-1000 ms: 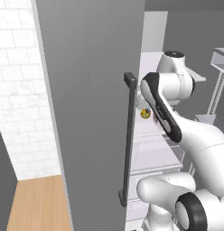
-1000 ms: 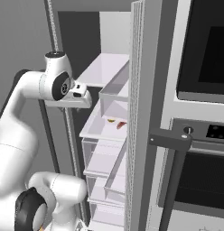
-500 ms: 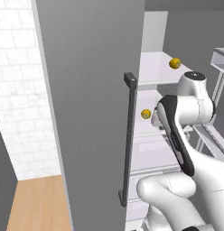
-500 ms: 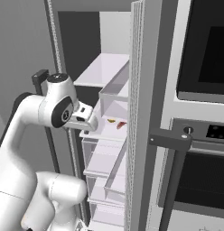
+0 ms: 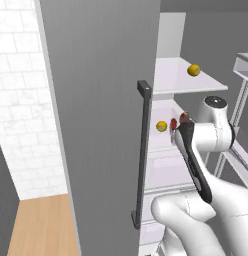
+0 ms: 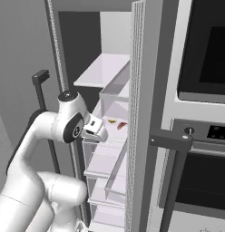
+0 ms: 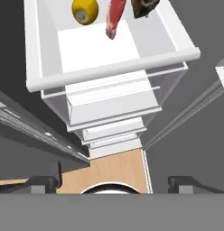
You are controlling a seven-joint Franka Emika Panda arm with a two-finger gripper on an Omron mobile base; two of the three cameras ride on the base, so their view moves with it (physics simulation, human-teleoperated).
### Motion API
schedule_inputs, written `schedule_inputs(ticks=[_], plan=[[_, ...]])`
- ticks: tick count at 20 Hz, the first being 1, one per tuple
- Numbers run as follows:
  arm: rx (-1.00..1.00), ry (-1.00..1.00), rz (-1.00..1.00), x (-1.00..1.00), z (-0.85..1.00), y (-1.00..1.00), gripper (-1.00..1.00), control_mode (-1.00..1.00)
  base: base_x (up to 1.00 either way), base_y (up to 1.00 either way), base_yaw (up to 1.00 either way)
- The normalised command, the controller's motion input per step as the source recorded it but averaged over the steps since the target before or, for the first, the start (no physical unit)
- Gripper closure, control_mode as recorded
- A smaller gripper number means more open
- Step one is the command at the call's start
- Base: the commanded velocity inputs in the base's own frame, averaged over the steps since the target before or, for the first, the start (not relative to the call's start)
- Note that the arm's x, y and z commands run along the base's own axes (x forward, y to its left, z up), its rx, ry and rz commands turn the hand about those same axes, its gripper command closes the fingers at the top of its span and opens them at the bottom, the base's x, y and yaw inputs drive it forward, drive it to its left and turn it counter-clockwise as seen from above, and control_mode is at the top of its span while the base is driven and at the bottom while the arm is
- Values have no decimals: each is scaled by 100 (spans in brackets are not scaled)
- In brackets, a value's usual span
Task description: Place one lemon and one steak in each tupperware on the nearby counter, to pack two identical lunches.
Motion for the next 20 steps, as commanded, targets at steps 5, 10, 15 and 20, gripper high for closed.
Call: schedule_inputs(ticks=[5, 10, 15, 20], plan=[[0, 0, -6, 82, -21, -8, -100, -100, 0, 0, 0], [0, 0, 0, 75, -18, -23, -100, -100, 0, 0, 0], [0, 0, 0, 73, -17, -27, -100, -100, 0, 0, 0], [0, 0, 0, 66, -25, -8, -100, -100, 0, 0, 0]])
